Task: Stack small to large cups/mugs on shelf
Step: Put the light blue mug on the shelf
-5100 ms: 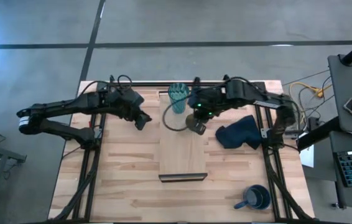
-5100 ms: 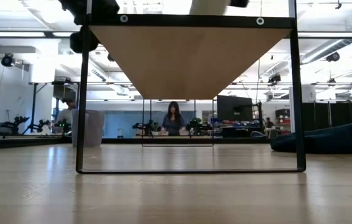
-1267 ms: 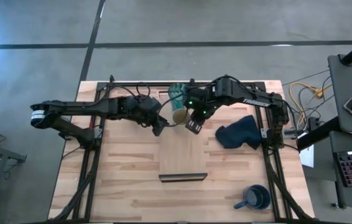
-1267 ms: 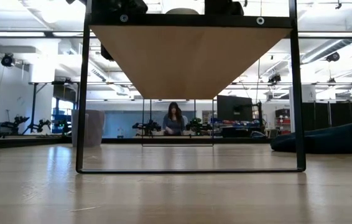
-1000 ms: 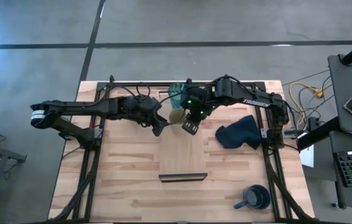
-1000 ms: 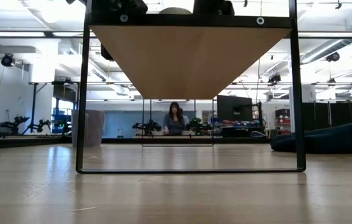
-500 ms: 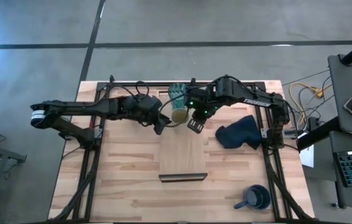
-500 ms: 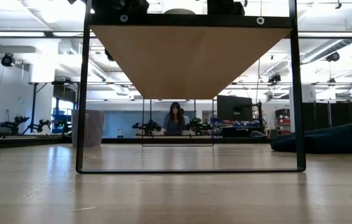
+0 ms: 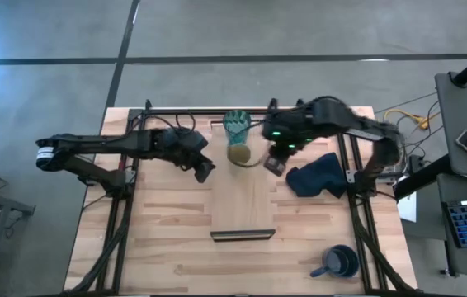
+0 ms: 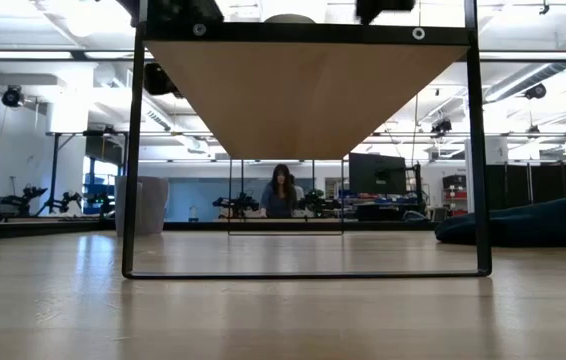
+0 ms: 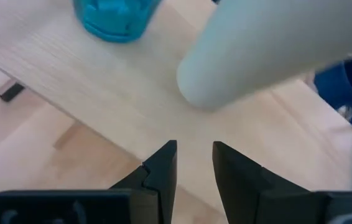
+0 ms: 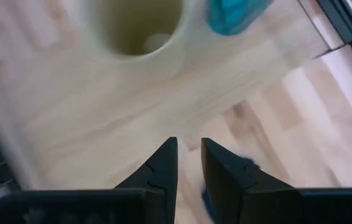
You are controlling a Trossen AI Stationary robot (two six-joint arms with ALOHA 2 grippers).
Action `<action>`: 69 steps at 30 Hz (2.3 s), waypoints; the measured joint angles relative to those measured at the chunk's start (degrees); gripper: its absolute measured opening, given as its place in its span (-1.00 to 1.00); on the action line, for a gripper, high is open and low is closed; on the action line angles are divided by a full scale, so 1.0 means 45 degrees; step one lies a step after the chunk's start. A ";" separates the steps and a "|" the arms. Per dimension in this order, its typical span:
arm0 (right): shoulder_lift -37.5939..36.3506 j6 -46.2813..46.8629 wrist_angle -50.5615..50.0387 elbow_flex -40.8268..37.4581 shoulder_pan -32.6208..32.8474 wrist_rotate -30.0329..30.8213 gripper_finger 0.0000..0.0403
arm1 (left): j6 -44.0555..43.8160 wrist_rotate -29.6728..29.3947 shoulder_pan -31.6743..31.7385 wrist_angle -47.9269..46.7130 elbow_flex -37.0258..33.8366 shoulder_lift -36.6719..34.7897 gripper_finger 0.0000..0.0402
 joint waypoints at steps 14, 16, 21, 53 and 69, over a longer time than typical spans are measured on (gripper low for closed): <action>-0.5672 0.4323 0.0064 -0.4126 0.1588 0.0652 -0.69 | 0.1075 0.0016 -0.1856 0.1151 -0.0686 -0.3506 -0.56; -0.6205 0.5118 0.0136 -0.5111 0.1834 0.1071 -0.69 | 0.0887 0.0034 -0.1880 0.1339 -0.1176 -0.3938 -0.56; -0.7112 0.6644 0.0638 -0.7211 0.2355 0.1051 -0.70 | -0.0454 0.0045 -0.1894 0.1399 -0.2680 -0.4964 -0.56; -0.8116 0.7508 0.1949 -0.8763 0.2632 0.2836 -0.25 | -0.1717 -0.4646 0.3891 -0.8519 0.0632 -0.2312 -0.28; -0.8109 0.7202 0.1958 -0.8763 0.2632 0.2836 -0.21 | 0.4363 -0.0218 0.9339 -0.8390 0.1103 0.0076 -0.19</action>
